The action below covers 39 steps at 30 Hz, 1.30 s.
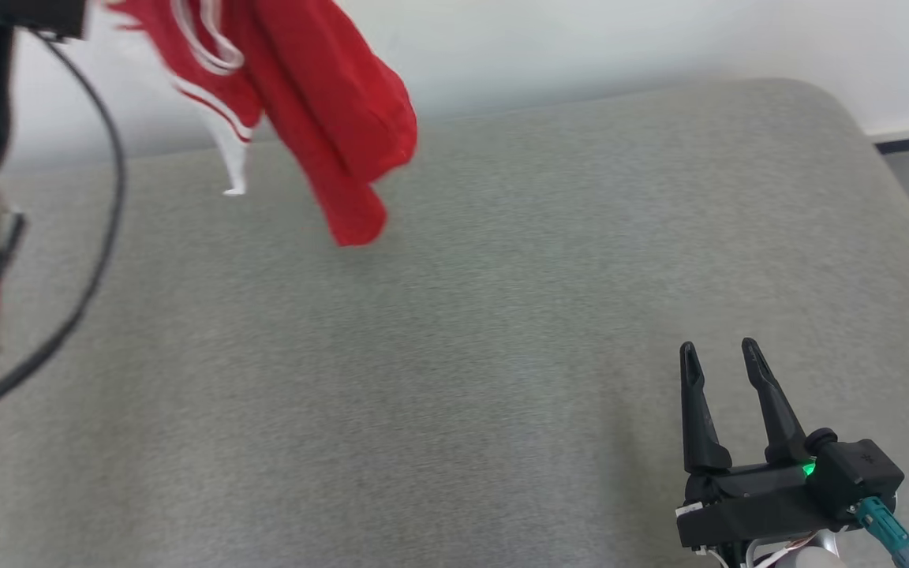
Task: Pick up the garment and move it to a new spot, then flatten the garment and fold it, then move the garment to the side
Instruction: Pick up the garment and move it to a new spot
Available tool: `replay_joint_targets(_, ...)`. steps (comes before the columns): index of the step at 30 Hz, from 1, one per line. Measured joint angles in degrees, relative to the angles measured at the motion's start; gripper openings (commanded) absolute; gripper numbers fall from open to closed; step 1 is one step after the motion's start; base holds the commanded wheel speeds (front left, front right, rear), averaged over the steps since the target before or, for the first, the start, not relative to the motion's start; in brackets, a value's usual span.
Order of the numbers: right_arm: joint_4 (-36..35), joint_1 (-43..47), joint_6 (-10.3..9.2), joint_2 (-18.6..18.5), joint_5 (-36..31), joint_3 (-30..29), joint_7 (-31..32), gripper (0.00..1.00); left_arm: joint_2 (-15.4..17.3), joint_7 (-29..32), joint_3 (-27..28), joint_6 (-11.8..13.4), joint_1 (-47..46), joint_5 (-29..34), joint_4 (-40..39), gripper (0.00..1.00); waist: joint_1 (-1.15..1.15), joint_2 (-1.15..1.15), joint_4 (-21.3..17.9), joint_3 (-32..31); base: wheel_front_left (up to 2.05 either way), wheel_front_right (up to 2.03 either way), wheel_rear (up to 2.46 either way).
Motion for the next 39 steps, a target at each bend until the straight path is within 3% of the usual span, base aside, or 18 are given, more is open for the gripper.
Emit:
replay_joint_targets(6,-0.09,0.20,0.00,0.01,1.04,0.14,0.00,1.00,-5.69,2.38,-4.44,0.93,1.73,-0.87,-2.86,0.00,0.00,0.00,-5.85,-0.33,0.00,0.00,0.00)
replay_joint_targets(13,-0.19,0.03,0.00,-0.01,1.52,0.08,0.00,1.00,-8.40,1.35,-7.97,1.49,8.99,-0.96,0.25,0.00,0.01,0.00,-10.05,0.89,0.00,0.00,0.00)
replay_joint_targets(22,-0.29,-0.79,0.00,0.02,1.52,0.02,0.00,1.00,-10.68,-3.39,-10.01,3.46,24.47,-2.56,13.30,0.00,0.01,0.00,-10.81,3.97,0.00,0.00,0.00)
replay_joint_targets(30,-0.07,-1.86,0.00,0.02,0.91,0.66,-0.01,1.00,-14.23,-7.72,-12.66,2.45,30.41,-3.03,27.74,0.00,0.01,0.00,-9.30,4.52,0.00,0.00,0.00)
replay_joint_targets(31,-0.02,-1.86,0.00,0.03,0.78,0.57,0.00,1.00,-14.85,-8.87,-12.78,2.44,30.31,-2.96,28.21,0.29,0.01,0.00,-9.05,4.42,0.00,0.00,0.00)
replay_joint_targets(32,0.03,-1.85,0.00,0.02,0.65,0.48,0.00,1.00,-15.36,-9.72,-12.67,2.42,30.00,-2.97,28.50,1.00,0.01,0.00,-8.77,4.28,0.00,0.00,0.00)
replay_joint_targets(39,0.22,-0.55,0.00,0.02,0.00,-0.21,0.00,1.00,-16.50,-12.49,-11.60,2.31,26.91,-2.42,24.03,1.00,0.01,0.00,-6.68,2.04,0.00,0.00,0.00)
